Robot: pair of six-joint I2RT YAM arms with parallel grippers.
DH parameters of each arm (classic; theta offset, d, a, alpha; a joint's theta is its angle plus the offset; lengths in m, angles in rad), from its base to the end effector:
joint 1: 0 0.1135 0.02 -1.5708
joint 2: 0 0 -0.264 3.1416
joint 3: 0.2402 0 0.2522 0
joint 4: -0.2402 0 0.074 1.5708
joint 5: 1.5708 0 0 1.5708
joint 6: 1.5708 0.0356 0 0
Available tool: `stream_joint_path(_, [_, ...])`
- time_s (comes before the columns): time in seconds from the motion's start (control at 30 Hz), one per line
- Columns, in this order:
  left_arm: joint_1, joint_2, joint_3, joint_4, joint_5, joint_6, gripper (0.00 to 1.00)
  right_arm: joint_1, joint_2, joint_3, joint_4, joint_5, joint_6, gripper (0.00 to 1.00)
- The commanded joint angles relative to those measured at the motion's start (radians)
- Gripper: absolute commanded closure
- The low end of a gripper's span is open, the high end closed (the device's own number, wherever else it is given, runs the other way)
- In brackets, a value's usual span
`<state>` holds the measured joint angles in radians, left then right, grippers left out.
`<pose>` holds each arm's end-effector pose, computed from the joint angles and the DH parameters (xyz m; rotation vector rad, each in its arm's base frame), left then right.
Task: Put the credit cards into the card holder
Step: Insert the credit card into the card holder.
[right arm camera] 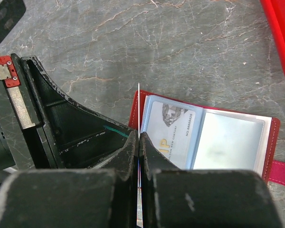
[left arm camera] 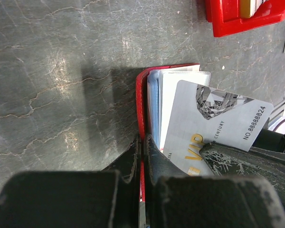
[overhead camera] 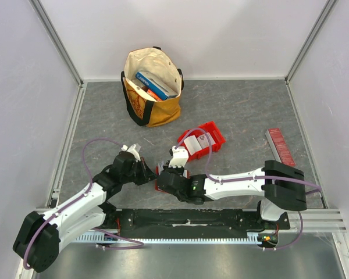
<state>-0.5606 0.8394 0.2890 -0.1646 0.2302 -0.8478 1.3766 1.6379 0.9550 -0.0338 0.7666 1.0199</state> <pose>0.1362 -0.0951 0.1618 -0.2241 2.4585 -0.9452 0.0900 0.3295 0.2034 0.0066 2.1155 0.5765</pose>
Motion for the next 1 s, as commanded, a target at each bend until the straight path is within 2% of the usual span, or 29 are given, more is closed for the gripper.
stream_joint_path(0.0, [-0.002, 0.004, 0.001, 0.016, 0.012, -0.020, 0.98, -0.001, 0.008, 0.031, -0.006, 0.051, -0.006, 1.00])
stream_joint_path(0.8, [-0.002, -0.011, -0.002, 0.022, 0.021, -0.030, 0.98, -0.031, 0.033, 0.027, 0.025, -0.023, 0.062, 1.00])
stream_joint_path(0.97, [-0.001, -0.010, -0.005, 0.022, 0.018, -0.030, 0.98, -0.031, -0.006, 0.018, 0.025, 0.002, 0.057, 1.00])
